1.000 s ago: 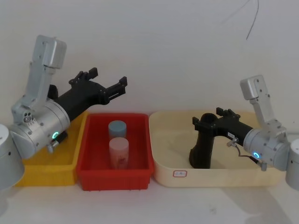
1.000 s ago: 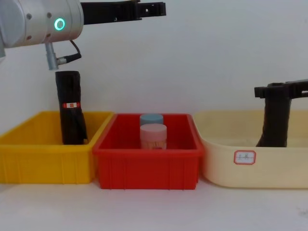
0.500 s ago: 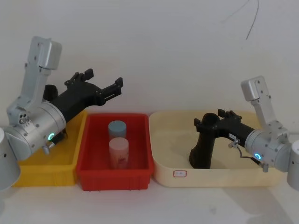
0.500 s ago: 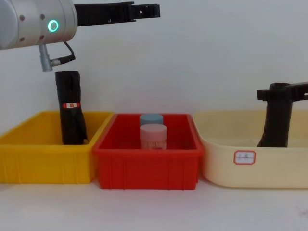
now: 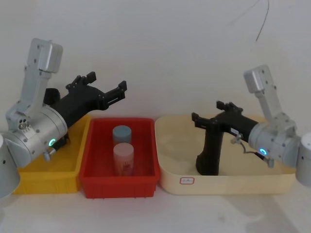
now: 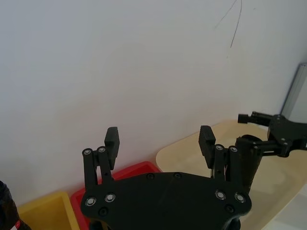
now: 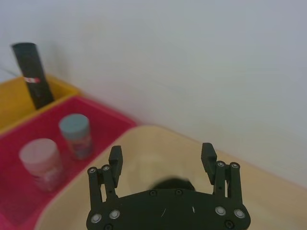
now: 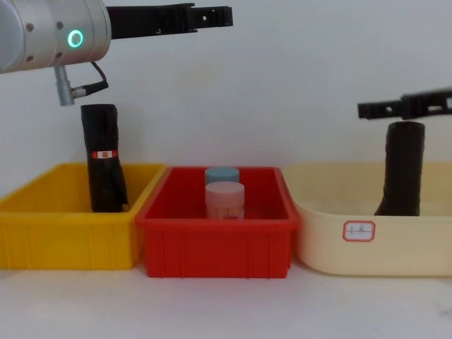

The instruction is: Pick up the garbage bag with the one hand and transfer it to the other hand.

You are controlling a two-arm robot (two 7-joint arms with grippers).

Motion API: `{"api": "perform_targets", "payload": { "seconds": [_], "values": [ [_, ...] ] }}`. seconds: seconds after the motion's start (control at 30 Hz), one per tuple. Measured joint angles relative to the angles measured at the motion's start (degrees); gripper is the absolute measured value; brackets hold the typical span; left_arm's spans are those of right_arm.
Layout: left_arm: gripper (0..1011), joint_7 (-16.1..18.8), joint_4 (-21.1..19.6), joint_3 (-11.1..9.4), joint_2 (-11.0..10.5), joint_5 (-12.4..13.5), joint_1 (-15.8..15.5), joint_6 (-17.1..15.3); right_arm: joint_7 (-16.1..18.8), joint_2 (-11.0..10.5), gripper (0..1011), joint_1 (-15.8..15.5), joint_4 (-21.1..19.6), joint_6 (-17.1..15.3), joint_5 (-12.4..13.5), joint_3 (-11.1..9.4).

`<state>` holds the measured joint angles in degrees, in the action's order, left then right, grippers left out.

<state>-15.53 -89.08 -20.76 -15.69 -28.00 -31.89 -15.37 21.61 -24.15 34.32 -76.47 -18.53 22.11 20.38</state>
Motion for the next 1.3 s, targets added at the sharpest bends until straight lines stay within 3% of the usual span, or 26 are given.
{"api": "perform_targets", "payload": {
  "seconds": [0.33,0.67,0.97,1.3],
  "values": [
    [1000,0.0,-0.1,0.1,0.0,0.0,0.1,0.0,2.6,0.7,1000,4.1,-4.1,-2.7,-1.6,4.2],
    [1000,0.0,-0.1,0.1,-0.1,0.0,0.1,0.0,6.5,2.9,1000,8.2,-3.5,-5.5,-2.2,8.9],
    [1000,1.2,-0.7,0.2,-0.3,0.3,0.5,0.0,10.2,6.1,1000,11.3,1.9,-7.2,-1.8,12.9],
    [1000,5.0,-2.6,1.6,-0.8,2.2,2.3,-0.5,14.0,10.8,1000,14.3,12.4,-7.0,-0.7,16.3]
  ]
}}
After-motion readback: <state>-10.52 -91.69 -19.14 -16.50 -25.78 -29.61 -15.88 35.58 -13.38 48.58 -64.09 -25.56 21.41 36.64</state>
